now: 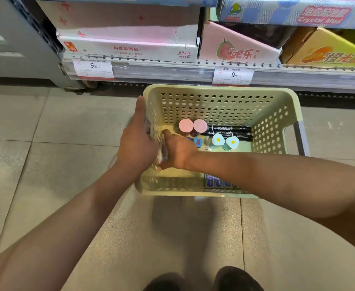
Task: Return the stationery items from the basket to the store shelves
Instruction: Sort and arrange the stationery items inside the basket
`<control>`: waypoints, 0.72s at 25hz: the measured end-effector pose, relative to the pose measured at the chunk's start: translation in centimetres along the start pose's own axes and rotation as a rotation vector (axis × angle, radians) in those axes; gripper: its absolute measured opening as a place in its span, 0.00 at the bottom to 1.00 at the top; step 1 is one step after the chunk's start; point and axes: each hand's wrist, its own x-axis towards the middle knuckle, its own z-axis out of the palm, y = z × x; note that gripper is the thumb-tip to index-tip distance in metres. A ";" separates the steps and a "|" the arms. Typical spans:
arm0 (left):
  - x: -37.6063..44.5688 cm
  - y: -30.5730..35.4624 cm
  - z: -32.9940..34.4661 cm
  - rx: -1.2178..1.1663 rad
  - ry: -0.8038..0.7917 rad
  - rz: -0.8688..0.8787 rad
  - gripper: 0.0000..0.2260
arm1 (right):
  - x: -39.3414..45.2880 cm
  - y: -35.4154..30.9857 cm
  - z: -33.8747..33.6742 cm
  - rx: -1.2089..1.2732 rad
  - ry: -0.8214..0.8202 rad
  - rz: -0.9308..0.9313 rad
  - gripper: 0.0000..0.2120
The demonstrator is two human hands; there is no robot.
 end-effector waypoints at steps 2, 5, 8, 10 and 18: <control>0.1 -0.1 0.1 0.001 0.002 0.002 0.36 | 0.4 0.3 -0.3 -0.059 -0.039 -0.020 0.38; 0.2 -0.2 0.1 0.010 0.003 0.017 0.36 | 0.4 0.1 0.5 -0.079 -0.060 -0.038 0.38; 0.2 -0.2 0.1 0.019 0.008 0.026 0.36 | 0.5 -0.2 1.8 -0.057 0.007 -0.031 0.36; 0.1 -0.2 0.2 0.024 0.016 0.026 0.36 | 0.6 -0.1 1.9 -0.036 0.036 -0.032 0.33; -0.1 0.1 -0.1 0.018 0.014 0.047 0.35 | -1.1 1.0 0.7 -0.078 0.046 -0.208 0.15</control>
